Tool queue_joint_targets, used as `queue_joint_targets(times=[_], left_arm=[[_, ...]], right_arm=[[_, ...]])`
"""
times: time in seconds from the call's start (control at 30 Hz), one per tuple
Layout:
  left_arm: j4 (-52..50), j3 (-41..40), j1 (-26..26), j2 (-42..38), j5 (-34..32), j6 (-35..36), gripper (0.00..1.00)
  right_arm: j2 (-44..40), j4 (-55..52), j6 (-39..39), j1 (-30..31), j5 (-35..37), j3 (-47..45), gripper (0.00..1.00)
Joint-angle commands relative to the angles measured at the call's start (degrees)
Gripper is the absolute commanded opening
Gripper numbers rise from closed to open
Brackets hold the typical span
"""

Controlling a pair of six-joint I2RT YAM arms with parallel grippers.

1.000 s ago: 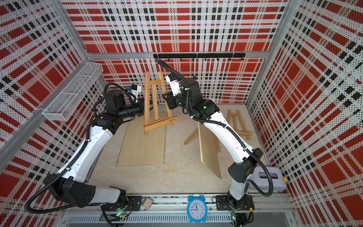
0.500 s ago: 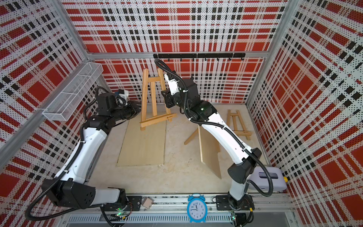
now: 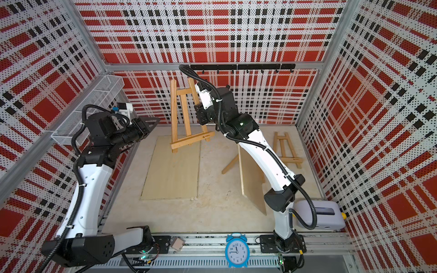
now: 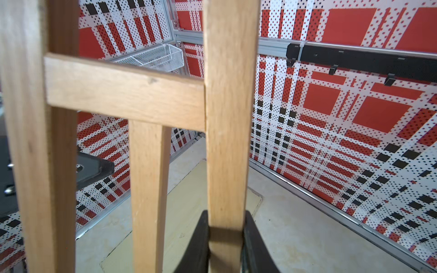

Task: Disassemble the easel
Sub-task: Place the easel at the center of the board.

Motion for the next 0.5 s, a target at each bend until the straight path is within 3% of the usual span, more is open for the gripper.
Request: queue_joint_targets(times=[0.0,0.47], left_arm=[[3.9,0.1,-1.7,0.8,7.0,1.2,0.42],[0.3,3.3,-5.4,3.5,9.5,4.5,0.43]], right_arm=[[0.9,0.5,-0.1,0.3,-0.9,3.2,0.00],[1.6,-0.6,0.3,0.2,-1.8,3.5,0.00]])
